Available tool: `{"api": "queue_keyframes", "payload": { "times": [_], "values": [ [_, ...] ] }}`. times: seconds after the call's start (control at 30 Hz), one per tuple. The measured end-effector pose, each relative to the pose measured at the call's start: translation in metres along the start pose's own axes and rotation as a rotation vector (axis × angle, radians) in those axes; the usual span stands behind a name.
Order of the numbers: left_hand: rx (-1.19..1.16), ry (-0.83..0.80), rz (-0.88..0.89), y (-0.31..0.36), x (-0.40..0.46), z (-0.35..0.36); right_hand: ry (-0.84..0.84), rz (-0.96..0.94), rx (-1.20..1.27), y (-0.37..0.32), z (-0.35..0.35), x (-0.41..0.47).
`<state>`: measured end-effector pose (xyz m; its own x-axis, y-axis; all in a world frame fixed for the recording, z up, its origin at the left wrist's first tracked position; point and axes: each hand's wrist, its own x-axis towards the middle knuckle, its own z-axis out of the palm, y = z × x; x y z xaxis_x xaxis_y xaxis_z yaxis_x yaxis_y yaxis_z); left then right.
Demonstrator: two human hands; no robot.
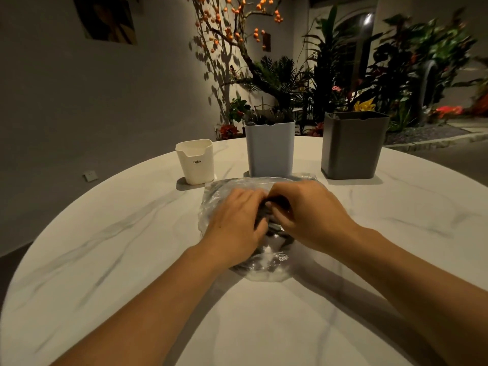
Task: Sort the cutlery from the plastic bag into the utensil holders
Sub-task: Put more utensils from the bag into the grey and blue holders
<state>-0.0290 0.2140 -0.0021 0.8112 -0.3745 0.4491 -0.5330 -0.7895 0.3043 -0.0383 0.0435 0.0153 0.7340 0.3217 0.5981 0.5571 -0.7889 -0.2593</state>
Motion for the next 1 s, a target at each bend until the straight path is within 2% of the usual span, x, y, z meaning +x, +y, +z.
{"api": "queue_keyframes", "payload": {
  "times": [0.07,0.17,0.33,0.43,0.53,0.63,0.8,0.9,1.0],
  "values": [
    [-0.071,0.020,-0.039,-0.004,-0.002,-0.001,0.038,-0.093,0.082,-0.002,0.000,0.000],
    [-0.003,0.038,-0.010,-0.006,0.002,0.000,0.084,-0.131,0.252,-0.008,-0.001,0.000],
    [-0.124,0.347,0.049,-0.004,0.005,0.004,0.132,-0.026,0.506,-0.008,-0.002,0.000],
    [-0.368,0.400,0.065,-0.001,0.007,0.002,0.100,0.082,0.466,-0.002,0.003,0.001],
    [-0.528,0.435,0.081,0.012,0.006,-0.005,-0.037,0.079,0.329,0.000,0.010,0.000],
    [-0.773,0.470,-0.059,0.023,0.006,-0.010,-0.138,0.015,0.365,-0.007,0.016,-0.004],
    [-1.115,0.543,-0.312,0.021,0.016,-0.018,-0.115,0.035,0.401,-0.014,0.016,-0.003],
    [-1.104,0.506,-0.402,0.017,0.019,-0.017,-0.125,0.137,0.526,-0.015,0.013,-0.001],
    [-0.944,0.418,-0.466,0.015,0.017,-0.013,-0.069,0.233,0.561,-0.009,0.009,0.004]
  ]
}}
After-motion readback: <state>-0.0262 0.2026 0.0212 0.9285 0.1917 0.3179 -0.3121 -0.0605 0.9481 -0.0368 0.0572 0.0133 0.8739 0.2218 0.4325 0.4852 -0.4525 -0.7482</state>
